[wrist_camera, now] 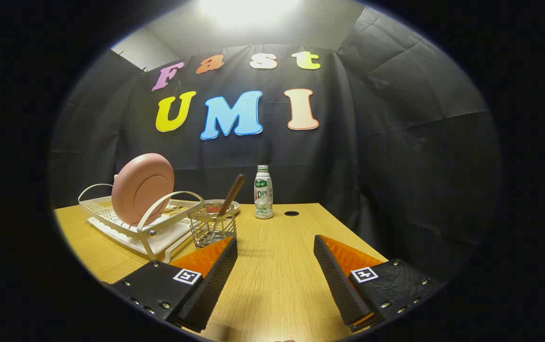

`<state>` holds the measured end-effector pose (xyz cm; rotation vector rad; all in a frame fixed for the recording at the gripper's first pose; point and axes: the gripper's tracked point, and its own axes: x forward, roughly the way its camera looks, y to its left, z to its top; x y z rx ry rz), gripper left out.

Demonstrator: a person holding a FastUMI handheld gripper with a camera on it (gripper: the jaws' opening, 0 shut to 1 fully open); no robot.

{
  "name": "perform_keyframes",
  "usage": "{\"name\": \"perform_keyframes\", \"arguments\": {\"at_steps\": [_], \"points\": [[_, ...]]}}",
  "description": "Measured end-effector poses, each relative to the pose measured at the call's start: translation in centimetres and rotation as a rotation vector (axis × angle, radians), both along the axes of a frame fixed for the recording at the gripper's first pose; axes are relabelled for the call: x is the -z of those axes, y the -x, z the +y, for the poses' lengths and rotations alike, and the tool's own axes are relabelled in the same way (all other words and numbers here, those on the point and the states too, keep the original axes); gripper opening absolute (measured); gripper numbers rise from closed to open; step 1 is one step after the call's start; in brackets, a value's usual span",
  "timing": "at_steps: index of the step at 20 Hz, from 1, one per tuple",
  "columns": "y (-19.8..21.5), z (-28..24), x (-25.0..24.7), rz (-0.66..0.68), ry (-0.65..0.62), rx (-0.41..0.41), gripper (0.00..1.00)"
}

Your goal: Take the plate from the dish rack, then take the spoon from the basket and place it into the plate.

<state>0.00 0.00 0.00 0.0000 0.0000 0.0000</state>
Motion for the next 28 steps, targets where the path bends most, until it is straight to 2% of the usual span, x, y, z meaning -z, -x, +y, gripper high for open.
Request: {"name": "perform_keyframes", "arguments": {"at_steps": [5, 8, 11, 18, 23, 28], "points": [[-4.8, -0.4, -0.8, -0.016, -0.008, 0.018, 0.99], [-7.6, -1.9, -2.2, -0.056, -0.028, 0.069, 0.99], [-8.3, -3.9, -4.4, -0.098, -0.010, 0.133, 0.99], [-2.0, -6.0, -10.3, -0.121, 0.048, 0.188, 0.99], [3.2, -3.4, -14.2, -0.101, 0.074, 0.190, 0.99], [6.8, 1.9, -17.3, -0.083, 0.066, 0.158, 0.99]]}}
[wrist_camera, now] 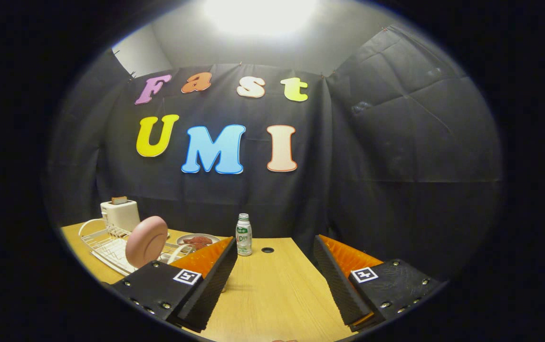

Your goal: Take the plate from the dish rack, then take the spoon from the basket and place it into the plate.

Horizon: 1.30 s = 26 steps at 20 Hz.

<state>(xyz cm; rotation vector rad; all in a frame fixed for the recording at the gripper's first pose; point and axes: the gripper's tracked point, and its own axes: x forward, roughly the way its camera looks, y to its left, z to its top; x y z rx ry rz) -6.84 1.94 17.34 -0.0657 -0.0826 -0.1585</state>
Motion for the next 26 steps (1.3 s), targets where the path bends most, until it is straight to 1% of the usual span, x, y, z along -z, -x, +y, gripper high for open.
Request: {"name": "perform_keyframes", "arguments": {"at_steps": [2, 4, 8, 10, 14, 21, 26], "points": [[0.7, 2.2, -1.2, 0.002, 0.009, -0.021, 0.99], [1.1, 4.7, -2.9, -0.013, -0.008, -0.055, 0.99], [0.8, 9.4, -5.2, -0.038, -0.030, -0.134, 0.99], [0.0, 11.5, -5.9, -0.043, -0.037, -0.179, 0.99], [-2.7, 14.3, -6.4, -0.021, -0.037, -0.225, 0.99], [-9.1, 19.1, -4.4, 0.145, -0.054, -0.320, 0.99], [-13.2, 21.5, 0.1, 0.343, -0.078, -0.362, 0.99]]}}
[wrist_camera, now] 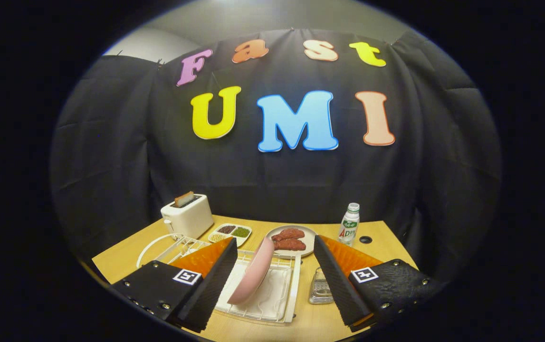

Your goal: Take the plate from the dish rack, then take the spoon from the basket and place it into the plate.

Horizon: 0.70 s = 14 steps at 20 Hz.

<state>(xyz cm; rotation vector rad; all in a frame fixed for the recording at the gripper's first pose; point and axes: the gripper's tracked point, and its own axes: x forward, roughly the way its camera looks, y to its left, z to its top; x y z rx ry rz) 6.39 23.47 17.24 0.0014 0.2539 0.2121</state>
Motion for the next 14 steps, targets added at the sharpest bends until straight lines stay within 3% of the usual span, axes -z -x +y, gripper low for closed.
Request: {"name": "perform_keyframes", "arguments": {"at_steps": [12, 14], "points": [[-5.4, 2.8, 9.2, 0.473, 0.087, -0.075, 0.98], [-5.7, 3.4, 10.1, 0.549, 0.066, -0.092, 0.89]]}}
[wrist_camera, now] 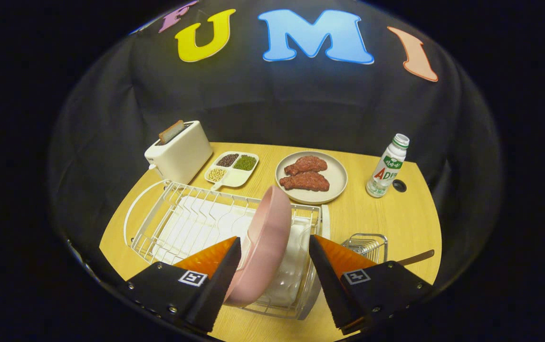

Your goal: Take the plate from the dish rack, then take the spoon from the basket and place it into the plate.

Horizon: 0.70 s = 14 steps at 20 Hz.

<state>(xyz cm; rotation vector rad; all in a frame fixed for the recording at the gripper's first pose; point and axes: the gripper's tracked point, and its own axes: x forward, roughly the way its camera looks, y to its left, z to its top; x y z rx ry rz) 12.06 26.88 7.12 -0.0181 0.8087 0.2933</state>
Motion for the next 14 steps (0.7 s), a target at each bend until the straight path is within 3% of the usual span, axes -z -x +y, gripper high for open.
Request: {"name": "perform_keyframes", "arguments": {"at_steps": [3, 5, 7, 10, 14], "points": [[-0.4, 0.8, 1.3, 0.108, -0.023, -0.007, 0.86], [-0.4, 1.3, 1.7, 0.158, -0.022, -0.012, 0.75], [-0.3, 1.5, 2.2, 0.204, -0.017, -0.017, 0.72], [-0.2, 1.0, 2.4, 0.250, 0.035, -0.029, 0.51], [0.2, 0.0, 2.8, 0.315, 0.109, 0.001, 0.40]]}}
